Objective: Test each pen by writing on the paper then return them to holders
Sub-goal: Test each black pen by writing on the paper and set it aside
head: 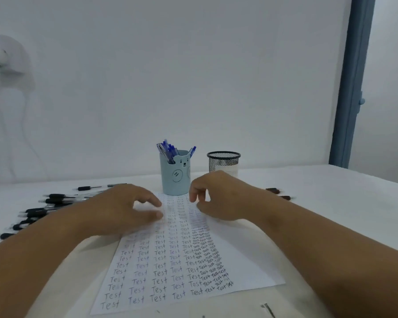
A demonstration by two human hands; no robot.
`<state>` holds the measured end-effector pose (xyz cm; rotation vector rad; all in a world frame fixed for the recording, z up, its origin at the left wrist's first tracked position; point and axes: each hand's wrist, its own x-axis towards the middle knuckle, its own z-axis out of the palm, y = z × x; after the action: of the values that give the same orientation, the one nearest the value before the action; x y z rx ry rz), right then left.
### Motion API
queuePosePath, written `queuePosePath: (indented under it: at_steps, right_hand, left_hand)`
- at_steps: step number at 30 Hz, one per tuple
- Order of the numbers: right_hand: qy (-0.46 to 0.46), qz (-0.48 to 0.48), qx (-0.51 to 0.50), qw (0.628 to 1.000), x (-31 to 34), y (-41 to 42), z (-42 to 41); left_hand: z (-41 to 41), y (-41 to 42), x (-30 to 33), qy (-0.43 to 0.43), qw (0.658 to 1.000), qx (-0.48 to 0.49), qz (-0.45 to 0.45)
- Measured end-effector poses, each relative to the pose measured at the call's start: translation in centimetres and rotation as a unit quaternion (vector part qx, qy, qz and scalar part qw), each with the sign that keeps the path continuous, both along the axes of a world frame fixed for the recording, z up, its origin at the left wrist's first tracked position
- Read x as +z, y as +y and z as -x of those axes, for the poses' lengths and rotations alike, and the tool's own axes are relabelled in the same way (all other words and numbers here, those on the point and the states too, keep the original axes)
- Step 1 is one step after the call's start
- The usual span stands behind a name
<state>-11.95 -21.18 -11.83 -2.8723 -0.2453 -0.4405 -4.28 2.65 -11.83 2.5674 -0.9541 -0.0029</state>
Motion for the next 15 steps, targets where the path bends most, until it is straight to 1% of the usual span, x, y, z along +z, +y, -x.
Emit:
queuePosePath:
  at_steps: [4,6,8,10,15]
  right_hand:
    - [-0.008,0.006,0.071,0.997,-1.0,2.6,-0.1]
    - [-0.014,0.006,0.092,0.996,-1.5,3.3,-0.2]
    - [-0.012,0.012,0.103,0.995,-1.9,3.7,-0.4]
    - [-0.005,0.024,0.113,0.993,-2.1,3.8,-0.6]
    - [-0.008,0.029,0.121,0.992,-2.1,3.7,-0.8]
  left_hand:
    - [-0.4,1.7,1.8,-0.064,0.993,0.025,0.094]
    - [-1.0,3.3,2.9,-0.082,0.99,0.047,0.107]
    - [-1.2,5.4,3.9,-0.057,0.993,0.068,0.072]
    - [-1.4,7.1,4.5,-0.01,0.997,0.073,0.021]
    - [-1.2,8.4,5.1,0.057,0.994,0.028,-0.09]
